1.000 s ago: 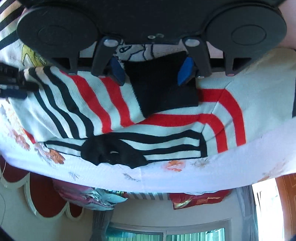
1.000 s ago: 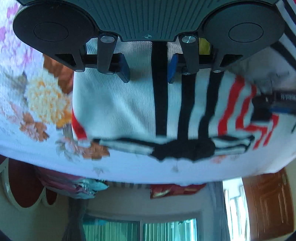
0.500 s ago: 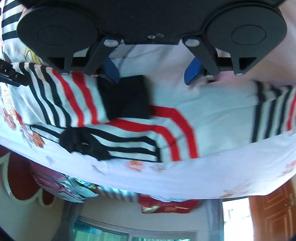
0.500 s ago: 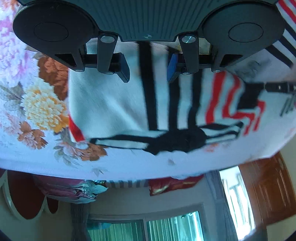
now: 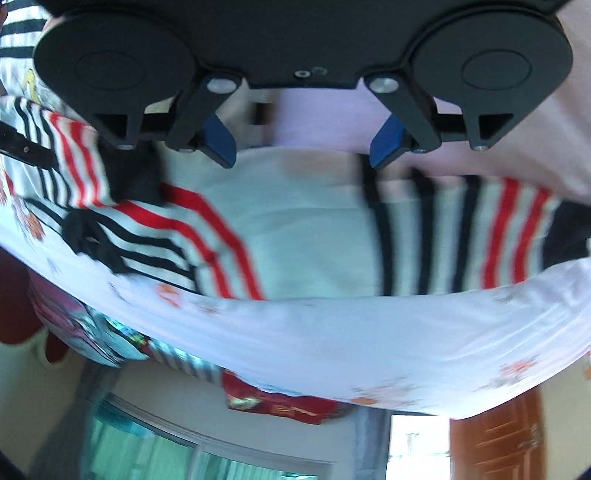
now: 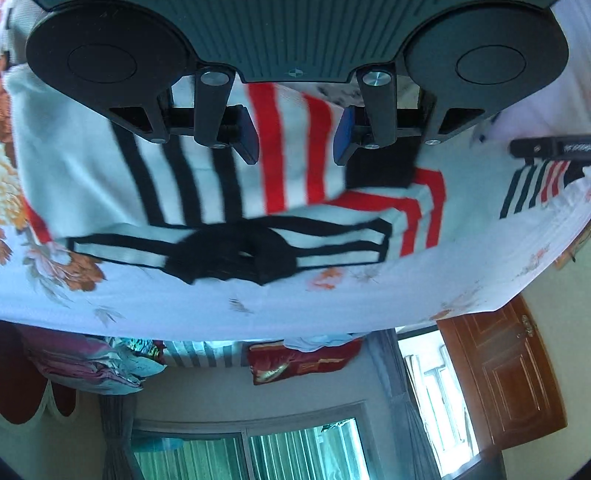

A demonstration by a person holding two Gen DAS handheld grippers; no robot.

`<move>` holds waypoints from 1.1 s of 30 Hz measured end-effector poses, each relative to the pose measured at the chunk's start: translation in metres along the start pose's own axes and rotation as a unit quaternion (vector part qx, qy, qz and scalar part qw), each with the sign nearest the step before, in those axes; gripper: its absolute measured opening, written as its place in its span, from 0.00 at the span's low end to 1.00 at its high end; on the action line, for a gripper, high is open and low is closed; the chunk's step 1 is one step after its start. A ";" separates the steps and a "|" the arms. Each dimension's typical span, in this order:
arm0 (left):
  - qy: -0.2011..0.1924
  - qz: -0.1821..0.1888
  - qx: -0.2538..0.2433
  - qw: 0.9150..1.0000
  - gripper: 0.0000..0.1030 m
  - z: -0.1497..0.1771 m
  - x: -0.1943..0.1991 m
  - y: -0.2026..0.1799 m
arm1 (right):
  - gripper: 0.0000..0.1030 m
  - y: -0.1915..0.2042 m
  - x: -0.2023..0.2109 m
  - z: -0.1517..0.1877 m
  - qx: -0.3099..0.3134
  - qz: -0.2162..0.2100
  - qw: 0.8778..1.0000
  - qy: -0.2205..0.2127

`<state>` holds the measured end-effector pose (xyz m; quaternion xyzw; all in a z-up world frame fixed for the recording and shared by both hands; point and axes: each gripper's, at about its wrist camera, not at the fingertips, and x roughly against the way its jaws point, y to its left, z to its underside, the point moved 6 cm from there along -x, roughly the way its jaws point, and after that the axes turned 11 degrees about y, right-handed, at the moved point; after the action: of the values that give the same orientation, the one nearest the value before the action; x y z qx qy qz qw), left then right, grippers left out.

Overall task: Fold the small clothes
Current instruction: 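Move the left gripper to the other sleeve and grasp its black cuff, then fold the held sleeve across the sweater front with the left gripper, release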

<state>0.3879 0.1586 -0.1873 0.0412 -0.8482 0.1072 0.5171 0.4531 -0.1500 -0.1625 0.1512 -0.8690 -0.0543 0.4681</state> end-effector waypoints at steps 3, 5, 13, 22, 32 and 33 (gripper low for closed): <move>-0.003 -0.009 0.019 1.000 0.76 -0.001 0.004 0.035 | 0.43 0.014 -0.013 -0.005 -0.007 0.002 1.000 0.006; -0.002 -0.011 0.040 0.999 0.76 0.000 0.007 0.058 | 0.43 0.022 -0.020 -0.007 -0.014 -0.002 1.000 0.011; -0.006 -0.004 0.177 0.984 0.73 0.010 0.008 0.155 | 0.43 0.053 -0.046 -0.006 0.000 -0.008 1.000 0.027; -0.072 0.081 0.278 0.954 0.44 -0.013 -0.012 0.199 | 0.43 0.054 -0.062 -0.004 -0.005 0.008 0.999 0.037; -0.120 0.087 0.261 0.954 0.05 -0.028 -0.005 0.192 | 0.43 0.044 -0.076 -0.002 0.004 0.028 0.999 0.046; -0.128 0.093 0.245 0.956 0.05 -0.033 0.002 0.181 | 0.43 0.044 -0.075 -0.003 0.005 0.028 0.998 0.048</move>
<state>0.3827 0.3422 -0.1960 0.1012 -0.8550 0.3534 0.3658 0.4851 -0.0845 -0.2101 0.1320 -0.8495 -0.0296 0.5099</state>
